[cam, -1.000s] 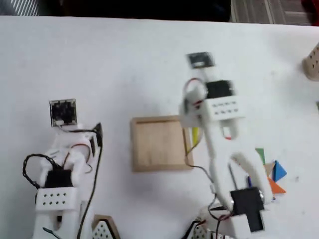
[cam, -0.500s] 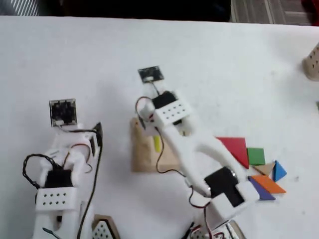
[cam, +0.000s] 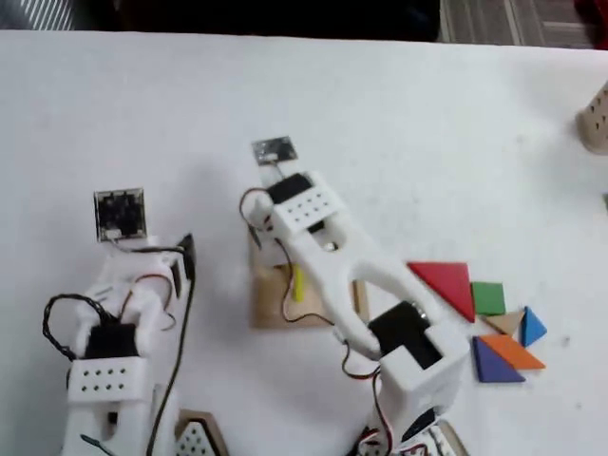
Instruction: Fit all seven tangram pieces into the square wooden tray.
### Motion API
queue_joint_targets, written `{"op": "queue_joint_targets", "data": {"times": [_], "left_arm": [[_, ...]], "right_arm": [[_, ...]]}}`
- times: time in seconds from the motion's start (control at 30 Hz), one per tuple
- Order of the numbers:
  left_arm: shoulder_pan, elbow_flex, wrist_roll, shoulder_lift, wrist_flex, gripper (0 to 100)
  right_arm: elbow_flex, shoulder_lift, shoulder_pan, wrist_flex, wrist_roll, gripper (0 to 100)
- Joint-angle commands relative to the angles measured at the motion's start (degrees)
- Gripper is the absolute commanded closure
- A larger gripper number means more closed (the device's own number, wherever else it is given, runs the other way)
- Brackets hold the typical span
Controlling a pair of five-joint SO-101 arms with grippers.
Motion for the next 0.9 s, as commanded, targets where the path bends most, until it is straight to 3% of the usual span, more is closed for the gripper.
{"op": "queue_joint_targets", "data": {"times": [0.0, 0.17, 0.4, 0.6, 0.77, 0.87], "left_arm": [[-0.22, -0.79, 0.35, 0.04, -1.49, 79], [-0.22, -0.79, 0.26, 0.04, -1.49, 79], [0.04, -0.79, 0.62, 0.04, -1.32, 79], [2.33, -0.79, 4.84, 0.04, -1.41, 79], [5.23, -4.48, 11.25, 0.04, -1.05, 79], [8.48, -8.79, 13.19, 0.4, -1.05, 86]], "right_arm": [[-3.43, -0.66, 3.56, 1.71, -0.53, 69.7], [-3.69, -0.75, 6.99, 2.33, 0.0, 81.9], [-3.08, -11.74, 11.82, 6.9, 7.12, 84.4], [6.24, -22.46, 23.69, 7.16, 12.75, 98.1], [18.55, -26.68, 32.31, 2.42, 16.97, 98.1], [26.02, -29.67, 36.26, -1.8, 18.02, 98.1]]}}
